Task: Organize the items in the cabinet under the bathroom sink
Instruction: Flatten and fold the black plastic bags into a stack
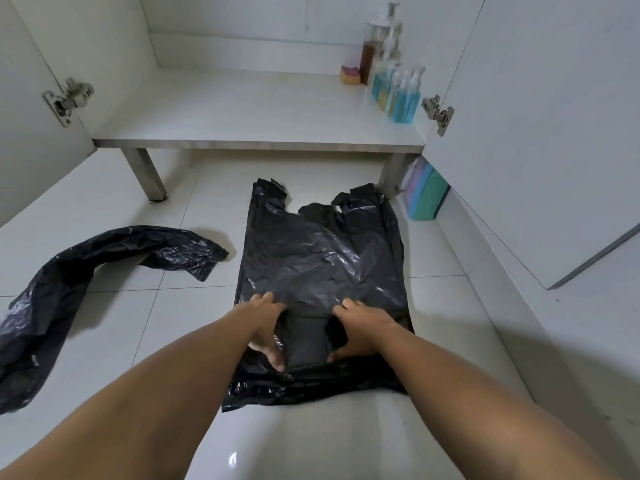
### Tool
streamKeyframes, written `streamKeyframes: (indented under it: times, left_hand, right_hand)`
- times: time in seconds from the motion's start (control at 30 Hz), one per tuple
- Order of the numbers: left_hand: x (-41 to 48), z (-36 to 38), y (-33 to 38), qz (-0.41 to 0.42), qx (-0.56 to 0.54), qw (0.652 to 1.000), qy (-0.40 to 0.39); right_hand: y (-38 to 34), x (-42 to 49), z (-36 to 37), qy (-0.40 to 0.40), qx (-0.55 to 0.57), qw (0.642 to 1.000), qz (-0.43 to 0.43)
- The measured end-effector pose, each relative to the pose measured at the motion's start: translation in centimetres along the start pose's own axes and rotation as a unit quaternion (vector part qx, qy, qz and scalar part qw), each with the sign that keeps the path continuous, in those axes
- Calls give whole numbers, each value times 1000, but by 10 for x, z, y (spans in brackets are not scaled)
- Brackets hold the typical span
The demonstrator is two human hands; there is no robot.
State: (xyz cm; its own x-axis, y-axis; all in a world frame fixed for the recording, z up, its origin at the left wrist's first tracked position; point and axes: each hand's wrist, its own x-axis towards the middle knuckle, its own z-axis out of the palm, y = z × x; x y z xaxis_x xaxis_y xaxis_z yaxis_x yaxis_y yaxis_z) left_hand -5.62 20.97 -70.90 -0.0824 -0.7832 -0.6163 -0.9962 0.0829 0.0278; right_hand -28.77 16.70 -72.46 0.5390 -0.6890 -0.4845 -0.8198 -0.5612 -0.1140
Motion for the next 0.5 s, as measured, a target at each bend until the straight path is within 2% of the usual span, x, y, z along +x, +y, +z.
streamKeyframes:
  times: [0.1,0.23,0.37,0.5]
  left_hand:
    - [-2,5,-1,2,16,1000,6]
    - [-6,-3,-2,-10,31,999,35]
    - [-3,1,-3,-5,-36,999,-4]
    - [0,4,-5,1,-54,998,-14]
  right_hand:
    - [3,-6,-2,2,-45,999,-12]
    - [3,-8,-9,37,-35,998,-20]
    - [0,-9,-4,-6,-24,1000,-3]
    - [-3,-8,-9,-28,-32,999,3]
